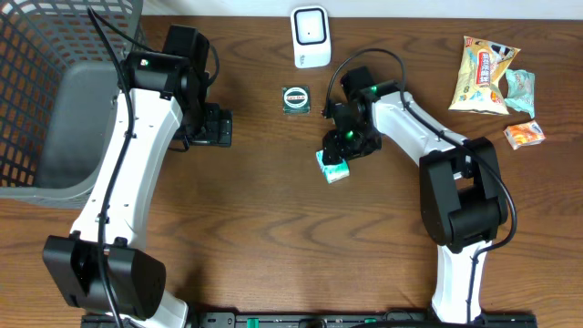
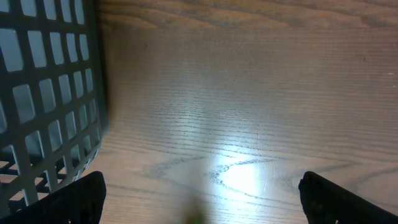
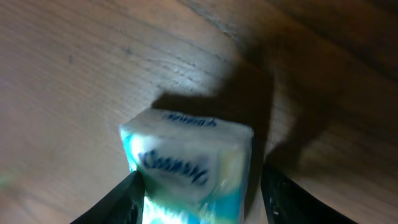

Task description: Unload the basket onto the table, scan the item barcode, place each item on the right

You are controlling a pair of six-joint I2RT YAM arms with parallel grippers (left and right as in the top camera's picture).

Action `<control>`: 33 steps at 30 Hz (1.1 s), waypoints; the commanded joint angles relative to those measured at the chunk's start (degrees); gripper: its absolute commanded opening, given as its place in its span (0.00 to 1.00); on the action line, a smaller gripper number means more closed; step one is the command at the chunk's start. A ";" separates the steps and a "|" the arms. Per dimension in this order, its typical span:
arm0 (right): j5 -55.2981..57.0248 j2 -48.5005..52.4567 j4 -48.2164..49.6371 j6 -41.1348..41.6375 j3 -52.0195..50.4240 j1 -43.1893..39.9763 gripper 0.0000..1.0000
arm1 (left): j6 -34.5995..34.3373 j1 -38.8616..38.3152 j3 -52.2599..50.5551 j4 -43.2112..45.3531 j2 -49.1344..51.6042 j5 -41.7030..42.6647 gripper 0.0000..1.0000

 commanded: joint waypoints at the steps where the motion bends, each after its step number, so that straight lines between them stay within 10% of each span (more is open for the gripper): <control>1: -0.13 0.42 1.40 3.10 -2.38 0.50 0.36 | -0.52 0.20 -0.17 0.02 0.15 -0.92 0.98; 6: -0.17 0.39 1.03 3.28 -2.60 0.46 0.01 | -0.52 0.20 -0.17 0.00 0.15 -0.92 0.98; 33: -69.99 -1.03 -4.61 -21.44 1.73 -19.65 0.01 | -0.52 0.20 -0.17 0.00 0.15 -0.92 0.98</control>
